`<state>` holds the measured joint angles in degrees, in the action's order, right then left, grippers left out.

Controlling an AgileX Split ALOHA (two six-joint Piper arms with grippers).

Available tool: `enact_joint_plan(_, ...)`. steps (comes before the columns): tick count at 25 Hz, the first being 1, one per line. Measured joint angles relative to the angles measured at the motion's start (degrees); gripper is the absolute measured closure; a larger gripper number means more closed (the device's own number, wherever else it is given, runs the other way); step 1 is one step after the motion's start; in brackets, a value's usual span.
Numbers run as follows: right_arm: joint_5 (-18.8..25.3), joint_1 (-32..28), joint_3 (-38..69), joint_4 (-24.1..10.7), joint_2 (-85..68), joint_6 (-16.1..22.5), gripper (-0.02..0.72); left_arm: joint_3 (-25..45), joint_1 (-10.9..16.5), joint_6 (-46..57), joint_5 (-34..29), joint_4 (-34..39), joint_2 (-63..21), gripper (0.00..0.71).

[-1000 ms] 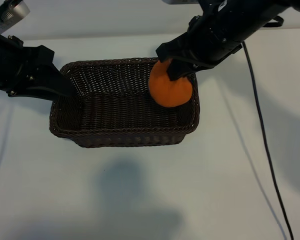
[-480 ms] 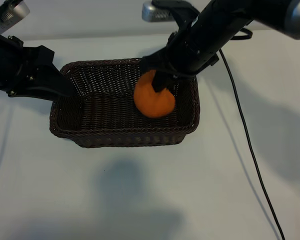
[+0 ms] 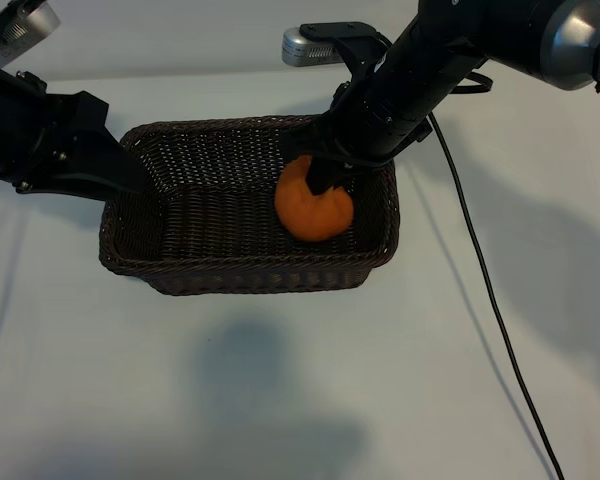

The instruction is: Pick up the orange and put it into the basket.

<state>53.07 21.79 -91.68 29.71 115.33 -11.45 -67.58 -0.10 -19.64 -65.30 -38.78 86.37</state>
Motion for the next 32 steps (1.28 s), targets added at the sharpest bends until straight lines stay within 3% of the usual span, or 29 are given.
enact_joint_plan(7, -0.3, 0.0, 0.0, -3.1, 0.0, -1.5, 0.639, 0.0, 0.0, 0.0, 0.1, 0.0, 0.0, 0.29)
enact_joint_plan(16, -1.1, 0.0, 0.0, -3.3, 0.0, -1.7, 0.633, 0.0, 0.0, 0.0, 0.2, 0.0, 0.0, 0.29)
enact_joint_plan(19, -1.1, 0.0, 0.0, -2.5, 0.0, -1.7, 0.566, 0.0, 0.0, 0.0, 0.3, 0.0, 0.0, 0.29)
enact_joint_plan(25, -0.9, 0.0, -0.2, -1.7, 0.0, -1.7, 0.292, 0.0, 0.0, 0.0, 0.6, 0.0, 0.0, 0.29)
enact_joint_plan(28, -0.9, 0.0, -0.3, -1.5, 0.0, -1.7, 0.239, 0.0, 0.0, 0.0, 0.8, 0.0, 0.0, 0.29)
enact_joint_plan(32, -0.9, 0.0, -0.3, -0.6, 0.0, -1.7, 0.239, 0.0, 0.0, 0.1, 1.0, 0.0, 0.0, 0.29)
